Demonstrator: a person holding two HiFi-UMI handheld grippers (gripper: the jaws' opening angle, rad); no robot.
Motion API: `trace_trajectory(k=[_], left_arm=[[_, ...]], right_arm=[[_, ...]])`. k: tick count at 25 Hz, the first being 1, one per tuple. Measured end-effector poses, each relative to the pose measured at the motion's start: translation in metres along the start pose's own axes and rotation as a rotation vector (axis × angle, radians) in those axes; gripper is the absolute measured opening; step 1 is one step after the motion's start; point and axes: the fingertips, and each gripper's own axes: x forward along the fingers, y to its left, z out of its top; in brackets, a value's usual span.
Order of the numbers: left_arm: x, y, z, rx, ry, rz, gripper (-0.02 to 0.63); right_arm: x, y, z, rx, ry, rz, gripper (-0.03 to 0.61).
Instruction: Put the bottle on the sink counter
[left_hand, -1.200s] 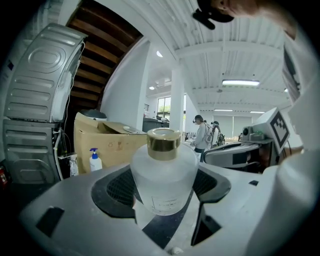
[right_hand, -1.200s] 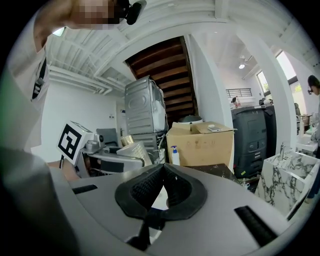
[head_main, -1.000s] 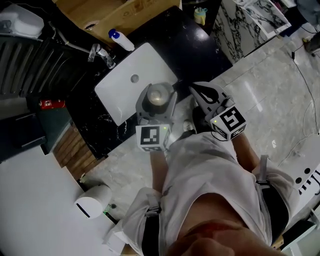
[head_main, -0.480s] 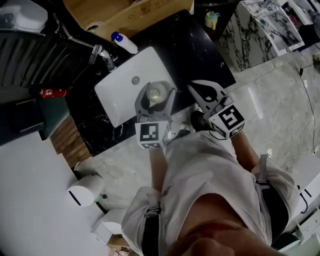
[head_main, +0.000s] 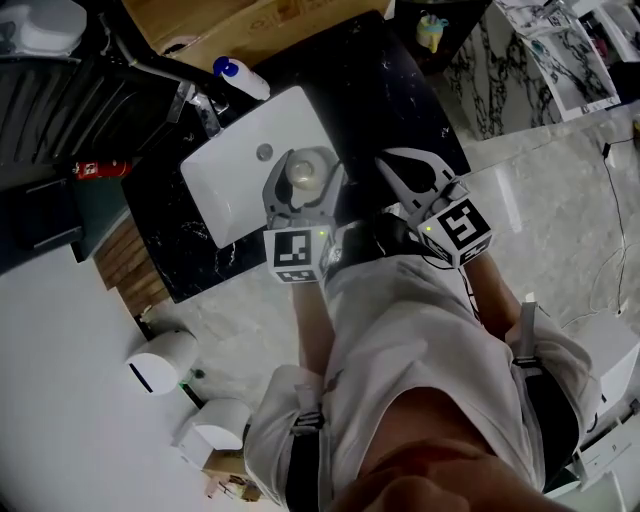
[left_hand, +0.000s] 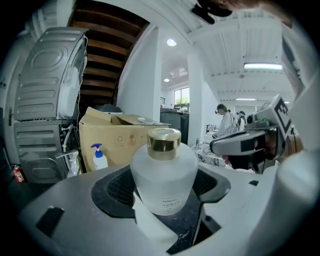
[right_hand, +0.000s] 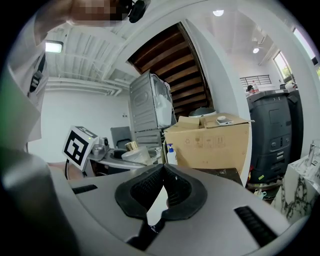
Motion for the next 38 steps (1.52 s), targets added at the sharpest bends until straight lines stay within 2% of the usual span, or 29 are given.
trace_trajectory(k=[8, 20, 38], left_arm=[[0.026, 0.020, -0.006, 0.004, -0.012, -0.017, 0.328], [0.078, 0.057, -0.022, 0.002, 0.003, -0.070, 0.328], [0.142, 0.084, -0.047, 0.019, 0.022, -0.160, 0.328]], right_arm=[[0.031, -0.008, -0.014, 0.004, 0.040, -0.004, -0.003], [0.077, -0.033, -0.031, 0.026, 0.097, -0.082, -0.002], [0.130, -0.064, -0.054, 0.038, 0.147, -0.193, -0.003]])
